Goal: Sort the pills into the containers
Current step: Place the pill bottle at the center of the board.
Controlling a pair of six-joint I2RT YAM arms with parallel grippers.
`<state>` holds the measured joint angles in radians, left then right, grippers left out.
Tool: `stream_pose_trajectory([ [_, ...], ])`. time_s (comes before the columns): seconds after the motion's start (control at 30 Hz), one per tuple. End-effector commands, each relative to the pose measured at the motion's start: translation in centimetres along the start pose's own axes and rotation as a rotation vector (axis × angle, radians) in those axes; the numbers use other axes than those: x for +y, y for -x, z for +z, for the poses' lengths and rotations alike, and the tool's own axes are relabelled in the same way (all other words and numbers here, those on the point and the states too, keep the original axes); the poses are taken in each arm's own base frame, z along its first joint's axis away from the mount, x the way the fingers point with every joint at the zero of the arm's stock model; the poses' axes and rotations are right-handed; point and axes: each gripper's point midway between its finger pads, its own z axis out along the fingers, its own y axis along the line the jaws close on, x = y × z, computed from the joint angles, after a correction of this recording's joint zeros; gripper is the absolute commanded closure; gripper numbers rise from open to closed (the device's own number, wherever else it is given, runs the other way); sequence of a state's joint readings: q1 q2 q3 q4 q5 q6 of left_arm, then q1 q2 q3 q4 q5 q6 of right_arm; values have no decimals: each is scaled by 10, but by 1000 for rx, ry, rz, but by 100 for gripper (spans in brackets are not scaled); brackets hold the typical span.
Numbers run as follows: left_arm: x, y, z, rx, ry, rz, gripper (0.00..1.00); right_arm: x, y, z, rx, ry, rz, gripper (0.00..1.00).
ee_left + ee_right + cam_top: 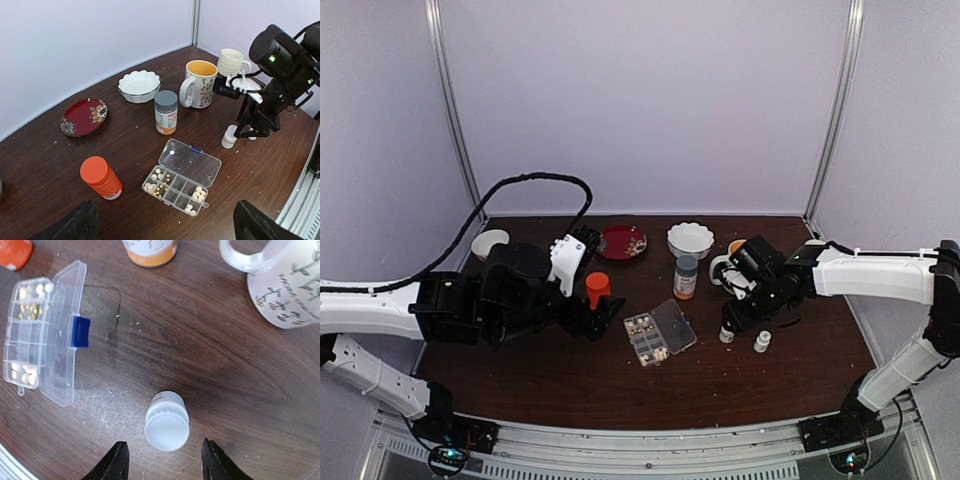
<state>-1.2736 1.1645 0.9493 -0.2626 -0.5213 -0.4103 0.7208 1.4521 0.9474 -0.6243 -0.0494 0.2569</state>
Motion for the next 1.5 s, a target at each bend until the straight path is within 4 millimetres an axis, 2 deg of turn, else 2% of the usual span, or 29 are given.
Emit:
stream_pose_trajectory([
  [0.0, -5, 15, 1, -16, -7, 5, 2, 5, 10, 5, -4, -3, -7, 52],
  [0.4, -5, 4, 5, 14, 0, 25, 3, 4, 10, 20, 31, -65, -22, 56],
  [0.57, -5, 0, 5, 23, -6, 35, 2, 2, 10, 24, 39, -91, -24, 49],
  [0.73, -3, -4, 3, 39, -1, 40, 2, 6, 11, 26, 49, -81, -25, 68],
  [0.83, -2, -4, 1, 36, -4, 36, 2, 7, 12, 21, 40, -75, -24, 79],
  [0.97, -1, -3, -1, 33, -5, 33, 2, 15, 6, 8, 48, -67, -65, 86],
  [1.07, -3, -3, 0, 35, -12, 32, 2, 30, -6, -2, 52, -43, -111, 86],
  [1.3, -5, -8, -1, 54, -29, -49, 2, 79, -38, -21, 30, 65, -133, 85],
  [1.37, -6, -15, -1, 82, -37, -78, 2, 103, -47, -25, 32, 124, -152, 85],
  [1.47, -9, -26, 1, 127, -57, -107, 3, 136, -50, -30, 7, 174, -208, 84],
])
